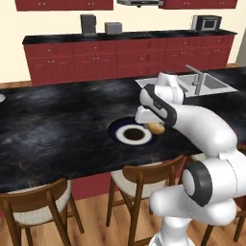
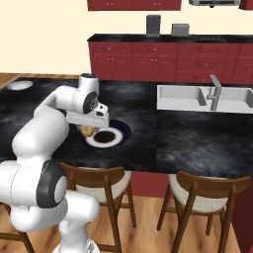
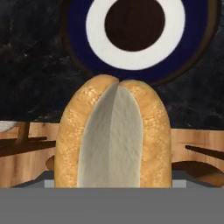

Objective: Move the hot dog bun to the plate on the dining table and place the condiment next to that plate. Then navigate to the fridge and take the sausage and place it on the plate as well.

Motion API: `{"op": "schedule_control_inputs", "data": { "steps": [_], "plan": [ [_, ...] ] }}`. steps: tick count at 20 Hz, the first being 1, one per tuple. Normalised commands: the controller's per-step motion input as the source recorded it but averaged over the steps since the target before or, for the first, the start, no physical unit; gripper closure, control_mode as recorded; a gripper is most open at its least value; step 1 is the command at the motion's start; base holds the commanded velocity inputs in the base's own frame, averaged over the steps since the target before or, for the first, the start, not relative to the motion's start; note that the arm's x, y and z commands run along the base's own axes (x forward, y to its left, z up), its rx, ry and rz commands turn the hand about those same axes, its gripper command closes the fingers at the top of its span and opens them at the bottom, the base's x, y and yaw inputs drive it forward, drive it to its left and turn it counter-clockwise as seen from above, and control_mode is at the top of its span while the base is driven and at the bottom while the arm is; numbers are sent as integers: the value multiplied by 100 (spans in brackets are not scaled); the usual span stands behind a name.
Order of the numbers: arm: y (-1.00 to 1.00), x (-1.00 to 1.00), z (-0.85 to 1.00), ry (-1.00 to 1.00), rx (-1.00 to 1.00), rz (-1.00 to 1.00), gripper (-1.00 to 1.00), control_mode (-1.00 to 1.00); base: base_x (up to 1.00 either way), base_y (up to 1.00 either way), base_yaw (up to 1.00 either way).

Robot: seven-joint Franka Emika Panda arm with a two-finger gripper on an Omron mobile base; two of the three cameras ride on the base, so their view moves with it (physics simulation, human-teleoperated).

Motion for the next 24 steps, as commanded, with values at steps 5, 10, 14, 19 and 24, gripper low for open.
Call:
{"op": "schedule_control_inputs", "data": {
  "steps": [5, 10, 14, 19, 24],
  "plan": [
    [-7, 88, -12, 3, 1, 4, 100, -100, 0, 0, 0],
    [4, 98, -73, 0, -2, 0, 100, -100, 0, 0, 0],
    [0, 96, -85, 0, -4, 0, 100, -100, 0, 0, 0],
    [0, 88, -42, 0, -2, 0, 100, -100, 0, 0, 0],
    [-30, 26, -45, 0, -2, 0, 100, -100, 0, 0, 0]
  ]
}}
